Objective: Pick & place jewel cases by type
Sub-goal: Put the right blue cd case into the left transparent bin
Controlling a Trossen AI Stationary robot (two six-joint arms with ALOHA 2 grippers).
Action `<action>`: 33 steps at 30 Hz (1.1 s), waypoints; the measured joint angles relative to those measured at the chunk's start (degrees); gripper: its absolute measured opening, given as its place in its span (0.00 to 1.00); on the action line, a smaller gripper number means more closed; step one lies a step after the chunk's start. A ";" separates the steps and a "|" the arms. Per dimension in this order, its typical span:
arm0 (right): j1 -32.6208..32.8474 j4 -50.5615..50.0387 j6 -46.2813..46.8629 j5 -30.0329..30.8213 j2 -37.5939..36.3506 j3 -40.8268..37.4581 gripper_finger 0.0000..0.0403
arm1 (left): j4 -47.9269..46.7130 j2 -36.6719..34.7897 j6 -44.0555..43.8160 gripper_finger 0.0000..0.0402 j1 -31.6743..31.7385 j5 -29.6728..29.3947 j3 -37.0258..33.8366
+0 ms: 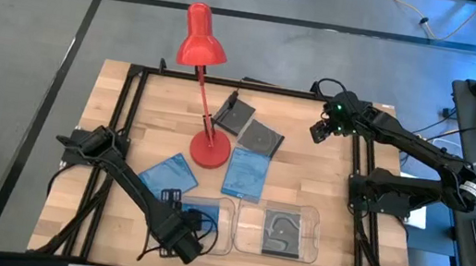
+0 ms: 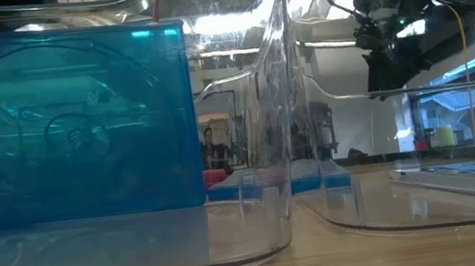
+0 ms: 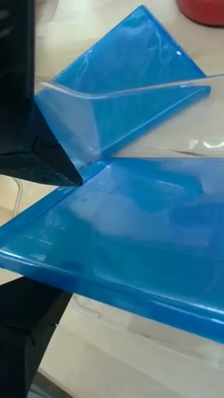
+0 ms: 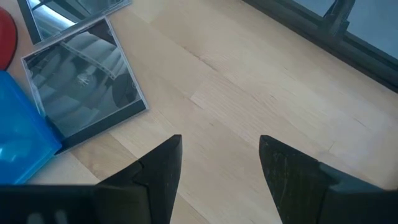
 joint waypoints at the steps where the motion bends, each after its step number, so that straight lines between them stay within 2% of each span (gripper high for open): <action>1: 0.00 0.17 0.00 -0.02 0.00 0.00 0.54 | 0.06 0.00 0.14 0.52 -0.01 0.01 0.00; 8: 0.02 0.22 -0.03 -0.01 0.00 0.00 0.54 | 2.95 0.00 2.36 0.52 -0.11 3.99 0.00; 23: 0.02 0.20 -0.05 0.00 0.00 0.00 0.54 | 3.02 -0.02 2.38 0.52 -0.11 10.83 0.02; 28: 0.00 0.20 -0.07 0.00 0.00 0.00 0.54 | 3.15 -0.58 4.13 0.52 -0.31 10.30 0.24; 31: 0.02 0.20 -0.07 0.00 0.00 0.00 0.54 | 4.12 -1.69 5.62 0.52 -0.50 7.39 0.24; 33: 0.02 0.26 -0.04 -0.02 0.00 0.00 0.54 | 4.37 -2.86 6.34 0.52 -0.46 3.44 0.37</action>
